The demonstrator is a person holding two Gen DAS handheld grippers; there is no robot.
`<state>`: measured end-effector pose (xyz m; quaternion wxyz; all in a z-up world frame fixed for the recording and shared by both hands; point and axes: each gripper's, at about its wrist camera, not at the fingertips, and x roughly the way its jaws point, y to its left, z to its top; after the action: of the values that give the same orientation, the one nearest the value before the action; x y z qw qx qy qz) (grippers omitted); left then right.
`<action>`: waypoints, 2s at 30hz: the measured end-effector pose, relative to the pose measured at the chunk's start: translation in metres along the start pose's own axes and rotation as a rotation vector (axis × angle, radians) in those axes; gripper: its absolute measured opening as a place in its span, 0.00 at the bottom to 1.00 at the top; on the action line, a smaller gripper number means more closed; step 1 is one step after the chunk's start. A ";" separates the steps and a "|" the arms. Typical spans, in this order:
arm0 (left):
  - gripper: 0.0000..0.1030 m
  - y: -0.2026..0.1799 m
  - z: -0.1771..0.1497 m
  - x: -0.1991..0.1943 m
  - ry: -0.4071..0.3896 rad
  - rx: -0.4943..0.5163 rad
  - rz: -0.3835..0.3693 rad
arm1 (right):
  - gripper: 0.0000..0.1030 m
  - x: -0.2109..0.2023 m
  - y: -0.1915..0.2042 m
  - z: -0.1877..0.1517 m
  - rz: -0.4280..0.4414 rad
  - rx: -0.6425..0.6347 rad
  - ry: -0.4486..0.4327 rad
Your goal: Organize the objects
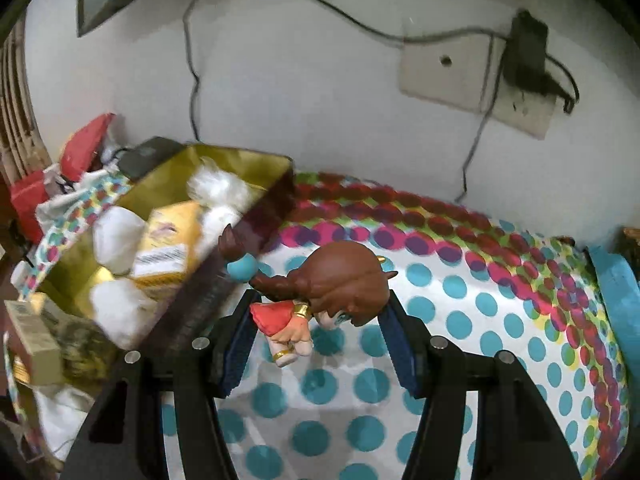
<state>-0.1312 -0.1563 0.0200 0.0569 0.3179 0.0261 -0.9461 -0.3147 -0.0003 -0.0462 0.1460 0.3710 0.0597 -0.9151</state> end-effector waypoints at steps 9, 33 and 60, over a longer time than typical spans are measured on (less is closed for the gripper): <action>0.78 0.009 0.006 -0.052 -0.012 -0.022 0.074 | 0.55 -0.009 0.072 0.021 0.048 -0.051 -0.017; 0.78 0.019 0.011 -0.087 -0.045 -0.021 0.091 | 0.55 -0.003 0.145 0.018 0.035 -0.056 0.050; 0.79 -0.003 0.006 -0.092 -0.064 0.017 0.114 | 1.00 -0.059 0.054 0.000 -0.027 0.078 -0.094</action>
<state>-0.0624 -0.1458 0.0806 0.1089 0.2890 -0.0020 -0.9511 -0.2575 -0.0386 -0.0053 0.1218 0.3323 0.0222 -0.9350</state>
